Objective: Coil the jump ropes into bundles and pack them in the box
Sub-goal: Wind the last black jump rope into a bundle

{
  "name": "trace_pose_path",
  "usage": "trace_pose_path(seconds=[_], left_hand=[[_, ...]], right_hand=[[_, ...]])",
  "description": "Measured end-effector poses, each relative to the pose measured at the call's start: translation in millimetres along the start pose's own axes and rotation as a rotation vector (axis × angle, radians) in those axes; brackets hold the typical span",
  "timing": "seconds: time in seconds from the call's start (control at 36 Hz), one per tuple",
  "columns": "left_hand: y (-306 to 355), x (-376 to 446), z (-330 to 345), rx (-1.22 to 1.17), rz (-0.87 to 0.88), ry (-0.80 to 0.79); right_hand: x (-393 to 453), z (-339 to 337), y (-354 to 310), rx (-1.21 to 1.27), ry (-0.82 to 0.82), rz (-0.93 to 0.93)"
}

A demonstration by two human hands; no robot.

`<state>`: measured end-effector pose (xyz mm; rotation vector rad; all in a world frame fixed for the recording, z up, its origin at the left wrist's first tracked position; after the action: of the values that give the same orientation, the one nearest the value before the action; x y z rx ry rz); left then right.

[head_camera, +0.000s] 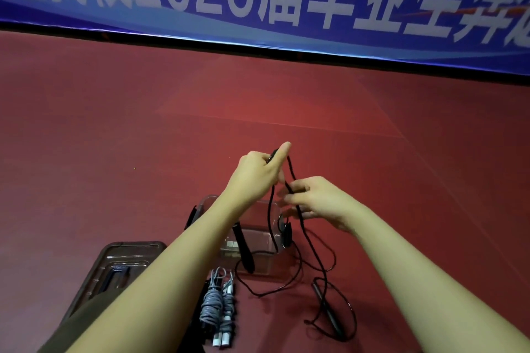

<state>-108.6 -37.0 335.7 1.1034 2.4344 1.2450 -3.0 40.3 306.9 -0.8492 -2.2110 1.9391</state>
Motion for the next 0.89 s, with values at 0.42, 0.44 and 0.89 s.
trace_pose_path(seconds=[0.42,0.44,0.89], left_hand=[[-5.6,-22.1,26.1,-0.243,0.136,-0.312],[-6.7,-23.0,26.1,-0.293,0.138,-0.283],[-14.0,-22.2,22.5,0.005,0.055,-0.061]], right_hand=[[-4.8,-17.5,-11.7,0.53,0.334,-0.16],[-5.7,-18.8,-13.5,0.584,0.349,-0.177],[-5.3,-34.9,-12.6,0.939,0.305,-0.221]])
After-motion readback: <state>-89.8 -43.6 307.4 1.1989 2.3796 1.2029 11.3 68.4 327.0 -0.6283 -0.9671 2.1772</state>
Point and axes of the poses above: each hand's wrist, its own x-axis towards the middle knuckle, its own z-axis out of the palm, y = z × x, the point moved 6 cm from there along x, towards the middle knuckle, and after that the axes turned 11 degrees about x, right-handed, at the moved point
